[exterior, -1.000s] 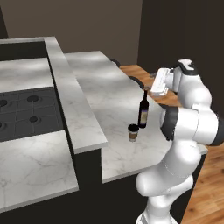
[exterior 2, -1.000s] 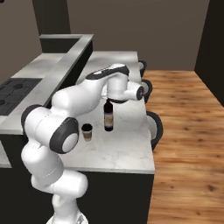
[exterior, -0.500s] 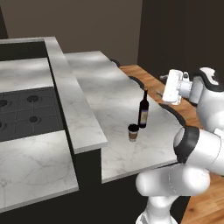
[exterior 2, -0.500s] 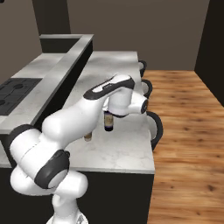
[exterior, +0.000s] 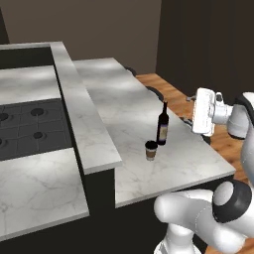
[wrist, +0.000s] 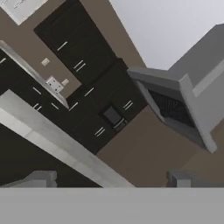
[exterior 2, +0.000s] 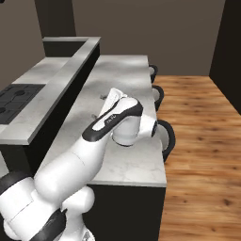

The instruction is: Move the drinks to the dining counter.

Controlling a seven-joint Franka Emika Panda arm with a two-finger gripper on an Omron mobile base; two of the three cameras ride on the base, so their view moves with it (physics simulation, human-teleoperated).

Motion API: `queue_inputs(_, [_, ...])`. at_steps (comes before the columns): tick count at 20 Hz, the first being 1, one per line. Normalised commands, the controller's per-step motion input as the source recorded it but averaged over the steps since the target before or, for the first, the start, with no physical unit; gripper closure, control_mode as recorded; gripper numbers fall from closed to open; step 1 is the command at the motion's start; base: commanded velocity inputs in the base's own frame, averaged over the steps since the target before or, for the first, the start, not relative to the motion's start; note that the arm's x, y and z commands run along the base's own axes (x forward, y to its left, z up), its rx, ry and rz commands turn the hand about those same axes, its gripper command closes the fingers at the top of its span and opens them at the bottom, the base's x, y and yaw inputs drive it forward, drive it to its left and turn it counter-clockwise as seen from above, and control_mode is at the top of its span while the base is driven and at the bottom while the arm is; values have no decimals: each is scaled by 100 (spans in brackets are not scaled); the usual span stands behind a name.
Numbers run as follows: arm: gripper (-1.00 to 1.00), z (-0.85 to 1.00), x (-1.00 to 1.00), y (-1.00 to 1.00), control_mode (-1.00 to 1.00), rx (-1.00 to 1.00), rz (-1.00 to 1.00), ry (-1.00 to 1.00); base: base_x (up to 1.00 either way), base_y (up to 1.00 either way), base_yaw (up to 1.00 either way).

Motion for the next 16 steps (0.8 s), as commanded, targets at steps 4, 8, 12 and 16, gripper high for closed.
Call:
queue_inputs(4, [-100,0,-35,29,-100,-9,25,-2,0,0,0])
queue_inputs(8, [-100,0,-16,16,-100,-4,10,0,0,0,0])
queue_inputs(12, [-100,0,-1,2,100,0,1,0,0,0,0])
queue_inputs(16, [-100,0,0,0,100,0,0,0,-12,0,6])
